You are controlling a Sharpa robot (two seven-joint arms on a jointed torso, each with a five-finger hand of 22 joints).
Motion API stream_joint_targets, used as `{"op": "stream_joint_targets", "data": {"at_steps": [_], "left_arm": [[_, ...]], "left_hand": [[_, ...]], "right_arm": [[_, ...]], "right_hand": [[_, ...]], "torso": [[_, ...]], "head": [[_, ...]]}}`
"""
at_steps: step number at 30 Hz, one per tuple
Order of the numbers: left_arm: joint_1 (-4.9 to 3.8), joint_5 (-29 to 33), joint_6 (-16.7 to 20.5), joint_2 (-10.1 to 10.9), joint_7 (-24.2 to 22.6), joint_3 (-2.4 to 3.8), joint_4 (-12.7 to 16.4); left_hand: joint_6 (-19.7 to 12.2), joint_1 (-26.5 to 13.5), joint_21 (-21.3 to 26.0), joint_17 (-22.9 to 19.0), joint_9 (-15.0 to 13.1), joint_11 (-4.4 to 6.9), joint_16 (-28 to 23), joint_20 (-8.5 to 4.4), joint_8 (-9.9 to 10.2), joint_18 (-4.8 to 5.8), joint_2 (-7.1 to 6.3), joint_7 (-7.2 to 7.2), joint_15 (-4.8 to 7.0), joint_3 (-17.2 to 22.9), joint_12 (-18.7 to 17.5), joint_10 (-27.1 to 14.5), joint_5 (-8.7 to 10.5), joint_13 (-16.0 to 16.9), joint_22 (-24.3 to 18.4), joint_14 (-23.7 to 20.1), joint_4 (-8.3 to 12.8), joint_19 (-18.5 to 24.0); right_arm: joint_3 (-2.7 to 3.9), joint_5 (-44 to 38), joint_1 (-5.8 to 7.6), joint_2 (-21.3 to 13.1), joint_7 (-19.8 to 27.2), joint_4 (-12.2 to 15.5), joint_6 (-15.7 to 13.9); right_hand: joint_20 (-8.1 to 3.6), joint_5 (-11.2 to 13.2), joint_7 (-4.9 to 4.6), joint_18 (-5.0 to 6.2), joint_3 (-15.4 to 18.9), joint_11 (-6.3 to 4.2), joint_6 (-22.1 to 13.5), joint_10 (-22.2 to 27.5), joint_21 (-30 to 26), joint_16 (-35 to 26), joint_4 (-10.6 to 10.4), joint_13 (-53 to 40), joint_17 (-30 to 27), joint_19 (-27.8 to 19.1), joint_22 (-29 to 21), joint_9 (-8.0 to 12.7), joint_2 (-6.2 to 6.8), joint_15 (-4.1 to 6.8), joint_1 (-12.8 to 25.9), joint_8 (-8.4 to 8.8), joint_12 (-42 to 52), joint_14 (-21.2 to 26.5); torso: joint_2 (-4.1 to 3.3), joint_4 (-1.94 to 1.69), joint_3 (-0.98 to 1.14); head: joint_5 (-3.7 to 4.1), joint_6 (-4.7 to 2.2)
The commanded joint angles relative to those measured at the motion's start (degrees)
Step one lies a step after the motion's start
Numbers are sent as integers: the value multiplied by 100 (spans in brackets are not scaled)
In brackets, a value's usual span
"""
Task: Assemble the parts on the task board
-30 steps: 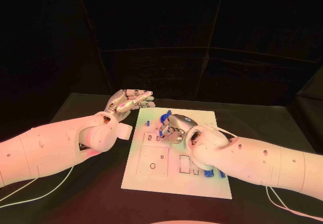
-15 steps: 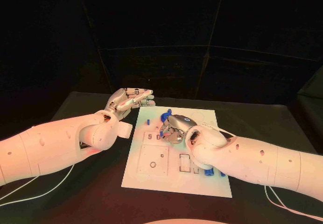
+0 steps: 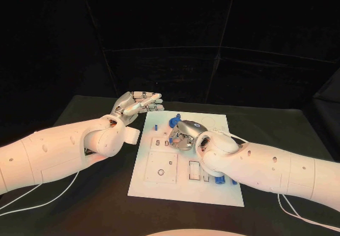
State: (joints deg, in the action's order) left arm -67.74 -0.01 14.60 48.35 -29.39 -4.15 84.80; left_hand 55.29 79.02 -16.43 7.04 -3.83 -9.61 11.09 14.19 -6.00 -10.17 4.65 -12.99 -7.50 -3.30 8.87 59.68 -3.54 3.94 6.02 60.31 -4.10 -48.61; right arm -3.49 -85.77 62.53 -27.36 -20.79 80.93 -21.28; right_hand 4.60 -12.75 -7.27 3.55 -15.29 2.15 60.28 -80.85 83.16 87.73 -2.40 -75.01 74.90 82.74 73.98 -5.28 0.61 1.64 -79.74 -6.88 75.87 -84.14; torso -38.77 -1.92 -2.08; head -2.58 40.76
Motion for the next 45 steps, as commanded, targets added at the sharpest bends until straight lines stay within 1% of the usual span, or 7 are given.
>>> {"op": "stream_joint_targets", "data": {"at_steps": [1, 4, 9, 19, 28, 37, 45], "left_arm": [[-9, 14, -82, -11, -22, 6, -2], [-9, 14, -84, -13, -21, 6, -5], [-9, 14, -85, -14, -20, 5, -9], [-8, 14, -88, -18, -19, 5, -17], [-8, 14, -88, -20, -17, 5, -22], [-8, 14, -83, -20, -11, 5, -23], [-8, 14, -80, -17, -9, 5, -18]], "left_hand": [[48, 43, 21, 7, 8, -15, -24, 3, 25, -41, 11, 7, -12, -11, -23, 41, -4, -7, -11, 38, 40, -38], [49, 42, 22, 7, 8, -15, -25, 3, 27, -41, 12, 6, -12, -11, -25, 43, -4, -7, -13, 39, 43, -39], [49, 42, 22, 7, 8, -15, -25, 3, 27, -41, 12, 6, -12, -11, -25, 43, -4, -7, -13, 39, 43, -39], [49, 42, 22, 7, 8, -15, -25, 3, 27, -41, 12, 6, -12, -11, -25, 43, -4, -7, -13, 39, 43, -39], [49, 42, 22, 7, 8, -15, -25, 3, 27, -41, 12, 6, -12, -11, -25, 43, -4, -7, -13, 39, 43, -39], [51, 41, 25, 8, 9, -16, -30, 3, 32, -41, 13, 5, -12, -11, -29, 45, -3, -7, -16, 41, 50, -42], [51, 41, 25, 8, 9, -16, -30, 3, 32, -41, 13, 5, -12, -11, -29, 45, -3, -7, -16, 41, 50, -42]], "right_arm": [[-10, -39, -16, 8, -5, -10, 133], [-11, -39, -21, 3, -12, -19, 163], [-11, -39, -26, -11, -35, -34, 213], [-12, -39, -38, -38, -71, 6, 373], [-12, -39, -44, -40, -78, 31, 412], [-12, -59, -45, -30, -118, 24, 412], [-12, -73, -49, -8, -140, 16, 299]], "right_hand": [[-42, -13, 10, -33, -29, 7, 44, 15, 9, -5, 9, -92, 1005, 0, -3, -67, -29, 29, 35, -30, -20, -474], [-42, -13, 10, -33, -29, 7, 44, 15, 9, -5, 9, -92, 1005, 0, -3, -67, -29, 29, 35, -30, -20, -474], [-41, -8, 10, -32, -31, 7, 46, 17, 6, -6, 8, -89, 1004, -3, -10, -69, -20, 28, 50, -28, -24, -474], [-39, 1, 9, -32, -35, 8, 42, 20, 6, -7, 10, -87, 1002, -2, -8, -70, 6, 27, 77, -20, -29, -473], [-37, 8, 4, -30, -37, 11, 30, 28, 0, -13, 14, -79, 992, -7, -19, -70, 41, 25, 109, -6, -40, -471], [-7, 30, -80, -29, -57, 74, -190, 105, -11, -16, 29, 12, 992, -14, -33, -26, 185, -20, 225, 149, -148, -471], [44, 32, -156, -26, -79, 142, -389, 167, -22, -20, 44, 80, 987, -24, -50, 23, 271, -77, 283, 271, -227, -470]], "torso": [[4, 5, 1], [3, 2, -5], [3, 10, -3], [1, -2, -1], [0, 2, -4], [0, -2, -4], [-4, -1, -4]], "head": [[-2, 10], [0, 17], [-1, 21], [14, 32], [18, 33], [26, 36], [32, 33]]}}
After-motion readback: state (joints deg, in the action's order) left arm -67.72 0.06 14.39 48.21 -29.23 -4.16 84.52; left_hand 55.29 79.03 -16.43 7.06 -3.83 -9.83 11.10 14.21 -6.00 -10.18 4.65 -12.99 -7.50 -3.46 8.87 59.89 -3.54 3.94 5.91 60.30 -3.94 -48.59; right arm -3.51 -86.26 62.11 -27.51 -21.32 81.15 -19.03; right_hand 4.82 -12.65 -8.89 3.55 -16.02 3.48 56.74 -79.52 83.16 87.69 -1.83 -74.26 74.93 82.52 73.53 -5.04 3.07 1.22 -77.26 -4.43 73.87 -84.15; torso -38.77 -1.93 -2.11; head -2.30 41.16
